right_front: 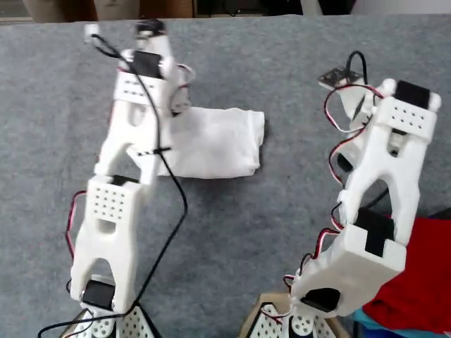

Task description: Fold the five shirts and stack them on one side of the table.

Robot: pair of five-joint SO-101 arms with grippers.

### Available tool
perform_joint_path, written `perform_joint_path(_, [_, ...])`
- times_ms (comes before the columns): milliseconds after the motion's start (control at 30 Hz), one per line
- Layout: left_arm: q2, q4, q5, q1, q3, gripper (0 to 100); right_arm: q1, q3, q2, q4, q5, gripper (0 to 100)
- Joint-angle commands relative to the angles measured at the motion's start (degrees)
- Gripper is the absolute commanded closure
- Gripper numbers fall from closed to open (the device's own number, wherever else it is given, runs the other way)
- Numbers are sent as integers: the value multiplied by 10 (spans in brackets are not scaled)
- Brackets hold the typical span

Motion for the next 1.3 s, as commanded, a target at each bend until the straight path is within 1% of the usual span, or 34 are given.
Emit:
perform_joint_path(0, [-42, 6, 4, 51, -18, 982, 40, 8, -42, -12, 26, 991])
perform_joint_path(233, [-42, 6, 5, 113, -47, 982, 88, 12, -42, -11, 55, 991])
perform_joint_path(467, [-36, 5, 5, 152, -72, 982, 101, 12, -42, -12, 61, 991])
perform_joint_path(567, [-36, -9, 19, 158, -67, 982, 101, 12, -42, -12, 61, 991])
perform_joint_path(667, [-36, -45, 41, 157, -54, 982, 101, 12, -42, -11, 60, 991])
perform_joint_path(900, [-36, -125, 41, 158, 36, 982, 101, 13, -42, -8, 59, 991])
perform_joint_path(1100, [-36, -142, 41, 159, 55, 981, 101, 13, -42, -8, 58, 991])
perform_joint_path(1133, [-36, -143, 39, 159, 56, 976, 101, 13, -42, -7, 58, 991])
perform_joint_path(1167, [-36, -142, 38, 159, 56, 950, 101, 13, -42, -7, 58, 991])
perform_joint_path(1267, [-36, -133, 49, 159, 56, 812, 99, 22, -42, -7, 58, 991])
